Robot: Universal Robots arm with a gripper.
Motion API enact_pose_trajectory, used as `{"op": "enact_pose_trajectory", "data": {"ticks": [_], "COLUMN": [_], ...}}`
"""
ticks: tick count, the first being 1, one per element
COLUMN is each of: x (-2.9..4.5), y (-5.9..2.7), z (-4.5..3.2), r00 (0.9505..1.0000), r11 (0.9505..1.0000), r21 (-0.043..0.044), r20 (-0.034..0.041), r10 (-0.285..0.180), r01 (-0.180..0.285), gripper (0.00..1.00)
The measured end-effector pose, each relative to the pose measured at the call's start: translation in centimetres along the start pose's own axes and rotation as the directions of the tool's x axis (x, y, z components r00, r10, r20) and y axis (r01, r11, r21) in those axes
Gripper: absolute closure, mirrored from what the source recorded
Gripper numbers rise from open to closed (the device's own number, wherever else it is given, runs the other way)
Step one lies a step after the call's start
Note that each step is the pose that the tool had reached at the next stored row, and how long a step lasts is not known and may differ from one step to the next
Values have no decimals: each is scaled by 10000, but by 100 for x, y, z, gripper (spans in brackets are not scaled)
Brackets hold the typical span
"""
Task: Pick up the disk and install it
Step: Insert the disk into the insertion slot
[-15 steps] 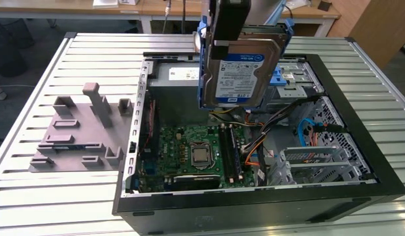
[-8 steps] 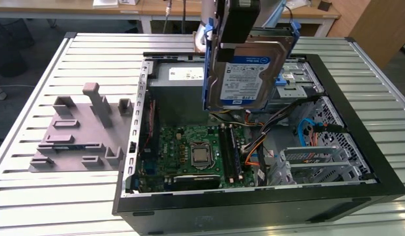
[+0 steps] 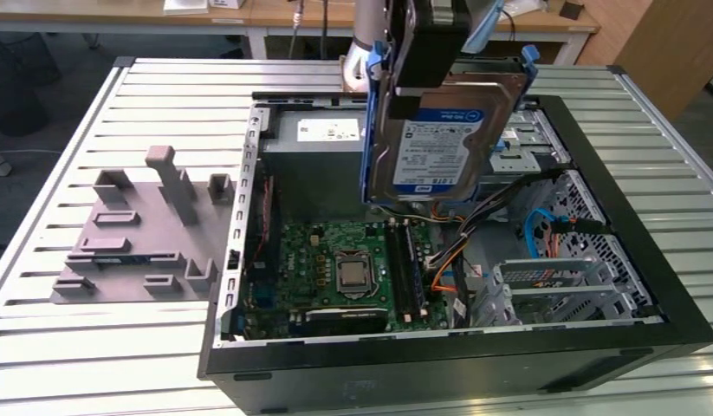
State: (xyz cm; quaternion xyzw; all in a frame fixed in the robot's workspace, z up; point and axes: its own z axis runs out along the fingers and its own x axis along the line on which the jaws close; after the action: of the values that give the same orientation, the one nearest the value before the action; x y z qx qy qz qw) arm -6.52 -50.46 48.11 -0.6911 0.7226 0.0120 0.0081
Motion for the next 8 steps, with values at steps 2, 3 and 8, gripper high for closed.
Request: {"op": "enact_pose_trajectory", "data": {"ticks": [2, 3, 8], "x": [33, 50, 141], "y": [-7, -11, -31], "z": [0, 1, 5], "r00": [10000, 10000, 10000], "r11": [10000, 10000, 10000], "r21": [-1, -1, 0], "r20": [-2, -2, 0], "r10": [1, 0, 1], "r01": [-1, 0, -1], "gripper": [64, 64, 64]}}
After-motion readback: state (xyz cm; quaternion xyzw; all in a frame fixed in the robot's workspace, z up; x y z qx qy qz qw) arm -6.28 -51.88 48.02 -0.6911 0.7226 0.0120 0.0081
